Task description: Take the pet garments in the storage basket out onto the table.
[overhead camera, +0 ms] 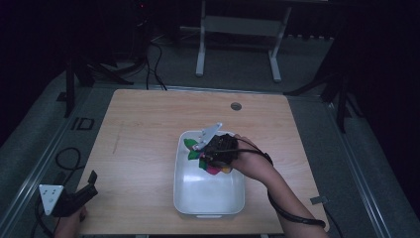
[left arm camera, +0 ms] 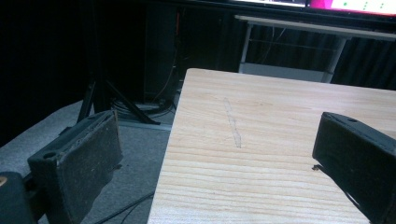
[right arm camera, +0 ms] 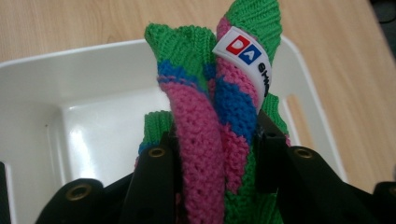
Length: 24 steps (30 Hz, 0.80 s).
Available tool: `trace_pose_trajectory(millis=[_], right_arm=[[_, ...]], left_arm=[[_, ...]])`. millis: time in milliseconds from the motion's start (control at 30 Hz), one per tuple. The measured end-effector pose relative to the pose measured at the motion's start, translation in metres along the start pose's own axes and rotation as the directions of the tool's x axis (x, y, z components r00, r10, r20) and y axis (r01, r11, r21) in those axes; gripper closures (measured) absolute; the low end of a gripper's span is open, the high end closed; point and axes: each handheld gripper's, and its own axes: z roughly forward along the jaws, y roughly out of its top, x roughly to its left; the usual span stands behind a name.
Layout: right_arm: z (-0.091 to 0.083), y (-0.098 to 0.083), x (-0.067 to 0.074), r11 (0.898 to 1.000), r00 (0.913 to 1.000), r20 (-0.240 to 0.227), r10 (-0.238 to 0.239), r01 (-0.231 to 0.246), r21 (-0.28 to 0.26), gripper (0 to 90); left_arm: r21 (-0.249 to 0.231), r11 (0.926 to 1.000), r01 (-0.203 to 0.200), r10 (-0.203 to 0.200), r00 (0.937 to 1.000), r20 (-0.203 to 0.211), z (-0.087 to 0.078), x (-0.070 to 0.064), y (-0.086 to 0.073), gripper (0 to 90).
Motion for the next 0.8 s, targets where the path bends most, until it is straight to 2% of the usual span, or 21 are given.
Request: trace_pose_trajectory(millis=[133, 400, 600, 667, 700, 800], right_arm=[[-0.018, -0.005, -0.008, 1.0, 0.9997, 0.02, 0.016, -0.015, -0.019, 67.0], [-0.038, -0.019, -0.02, 0.999, 0.9974, 0.059, 0.043, -0.042, -0.018, 67.0], [-0.054, -0.042, -0.031, 0.996, 0.9907, 0.098, 0.094, -0.093, -0.017, 67.0], [-0.056, -0.046, -0.034, 0.995, 0.9896, 0.105, 0.098, -0.097, -0.017, 67.0], [-0.06, -0.054, -0.037, 0.993, 0.9864, 0.116, 0.117, -0.116, -0.012, 67.0], [-0.064, -0.064, -0.041, 0.991, 0.9827, 0.126, 0.136, -0.136, -0.009, 67.0]], left_arm=[[0.001, 1.0, 0.001, -0.001, 1.0, 0.0, 0.0, 0.0, 0.0, 1.8], [-0.001, 1.0, -0.002, 0.002, 1.0, -0.003, 0.0, 0.0, 0.0, 1.8], [0.001, 1.0, 0.0, 0.0, 1.0, -0.003, 0.0, 0.0, 0.0, 1.8], [0.001, 1.0, -0.001, 0.001, 1.0, -0.005, 0.0, 0.0, 0.0, 1.8], [0.003, 1.0, -0.002, 0.002, 1.0, -0.005, 0.0, 0.0, 0.0, 1.8], [0.002, 1.0, -0.003, 0.003, 1.0, -0.006, 0.0, -0.001, 0.0, 1.8]])
